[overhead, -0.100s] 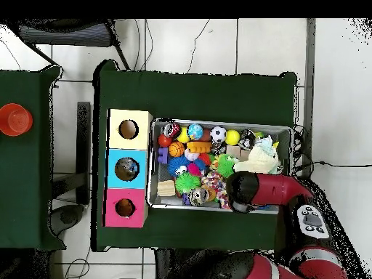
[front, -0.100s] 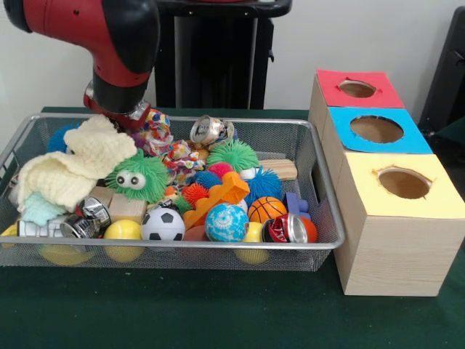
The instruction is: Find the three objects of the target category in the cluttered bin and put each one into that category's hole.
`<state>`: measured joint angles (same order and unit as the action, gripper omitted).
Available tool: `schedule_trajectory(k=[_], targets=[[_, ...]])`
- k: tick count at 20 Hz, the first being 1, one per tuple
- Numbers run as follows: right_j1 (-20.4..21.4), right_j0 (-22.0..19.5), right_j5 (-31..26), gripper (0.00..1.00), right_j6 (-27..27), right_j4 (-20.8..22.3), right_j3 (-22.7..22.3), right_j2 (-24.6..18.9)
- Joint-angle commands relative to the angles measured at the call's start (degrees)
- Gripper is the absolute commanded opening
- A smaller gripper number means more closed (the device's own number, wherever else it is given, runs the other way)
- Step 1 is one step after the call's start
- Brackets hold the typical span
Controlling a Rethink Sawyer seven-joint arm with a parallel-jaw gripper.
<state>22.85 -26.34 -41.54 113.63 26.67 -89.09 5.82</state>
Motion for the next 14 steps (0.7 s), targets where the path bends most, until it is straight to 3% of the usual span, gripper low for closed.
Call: schedule_trajectory(k=[1, 6, 9, 14], targets=[[-2.02, -2.14, 1.42, 1.0, -5.2, 3.4, 2.37, -3.92], [0.58, -2.65, 9.95, 1.0, -2.11, 2.5, -0.33, -5.96], [5.19, -4.85, 15.31, 1.0, -1.92, 1.14, -5.48, -8.77], [11.75, -8.01, 15.8, 1.0, -3.47, -1.55, -10.07, -13.65]])
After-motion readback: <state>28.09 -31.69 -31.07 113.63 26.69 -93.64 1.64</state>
